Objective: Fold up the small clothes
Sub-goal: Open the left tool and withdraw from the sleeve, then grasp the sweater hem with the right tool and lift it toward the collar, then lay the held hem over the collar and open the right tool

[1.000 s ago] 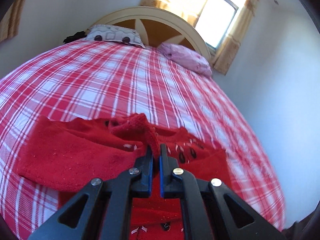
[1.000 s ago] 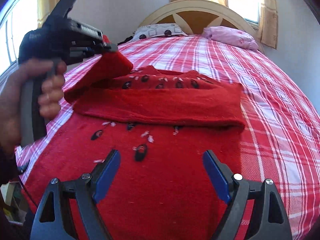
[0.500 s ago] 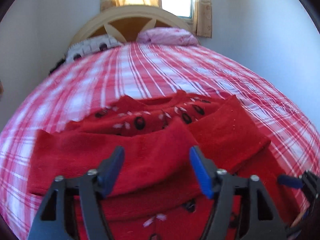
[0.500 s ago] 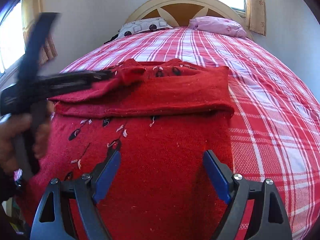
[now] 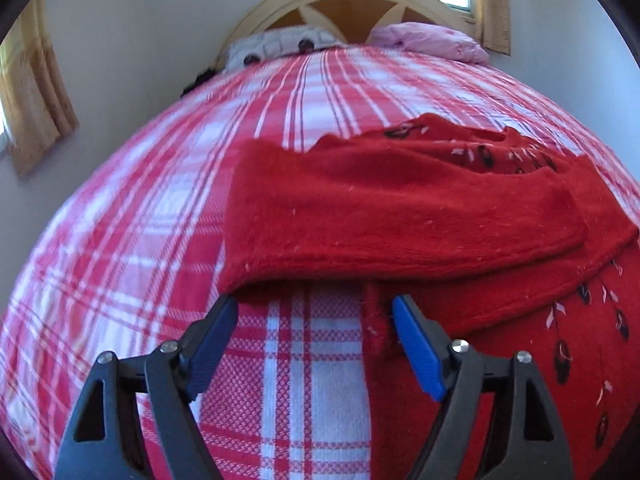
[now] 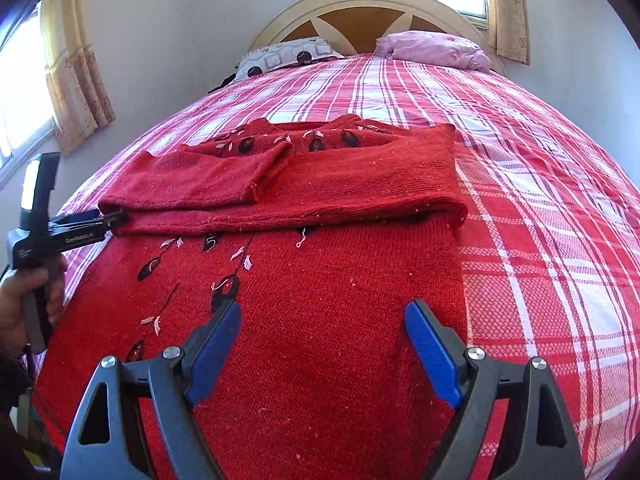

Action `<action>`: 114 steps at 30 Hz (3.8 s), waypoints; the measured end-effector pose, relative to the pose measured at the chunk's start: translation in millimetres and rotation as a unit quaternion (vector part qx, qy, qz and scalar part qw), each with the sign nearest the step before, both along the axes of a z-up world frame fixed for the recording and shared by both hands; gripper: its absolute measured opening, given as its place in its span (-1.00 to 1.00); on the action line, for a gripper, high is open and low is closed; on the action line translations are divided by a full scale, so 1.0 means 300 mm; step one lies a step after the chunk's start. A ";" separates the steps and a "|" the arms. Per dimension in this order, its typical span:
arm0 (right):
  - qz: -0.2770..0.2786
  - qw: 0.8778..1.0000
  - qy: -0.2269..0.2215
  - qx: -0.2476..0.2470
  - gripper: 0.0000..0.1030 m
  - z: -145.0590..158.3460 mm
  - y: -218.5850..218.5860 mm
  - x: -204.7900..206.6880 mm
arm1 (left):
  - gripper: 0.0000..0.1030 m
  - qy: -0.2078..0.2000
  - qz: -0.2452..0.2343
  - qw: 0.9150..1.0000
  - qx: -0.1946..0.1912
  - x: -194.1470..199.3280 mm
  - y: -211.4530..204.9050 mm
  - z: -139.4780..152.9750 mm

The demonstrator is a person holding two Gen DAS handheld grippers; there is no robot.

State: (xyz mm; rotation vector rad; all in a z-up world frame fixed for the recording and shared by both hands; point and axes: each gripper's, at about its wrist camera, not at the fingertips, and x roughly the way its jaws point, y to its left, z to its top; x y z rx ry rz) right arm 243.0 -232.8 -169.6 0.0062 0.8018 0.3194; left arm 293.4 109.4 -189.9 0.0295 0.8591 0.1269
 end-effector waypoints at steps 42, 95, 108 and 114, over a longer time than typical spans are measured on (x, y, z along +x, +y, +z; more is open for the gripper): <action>0.044 0.991 0.118 0.036 -0.75 -0.006 0.356 0.453 | 0.95 0.005 0.019 0.997 -0.070 -0.003 0.052 -0.046; -0.044 0.998 -0.034 -0.012 -0.87 0.245 -0.100 0.365 | 1.00 0.003 0.032 0.999 -0.034 0.139 0.051 -0.049; -0.054 0.998 0.004 -0.027 -0.79 0.043 -0.184 0.318 | 1.00 0.009 0.025 0.999 -0.041 0.120 0.060 -0.048; -0.085 0.994 0.019 0.060 0.00 0.084 -0.283 0.325 | 1.00 0.008 0.025 0.998 -0.052 0.112 0.064 -0.050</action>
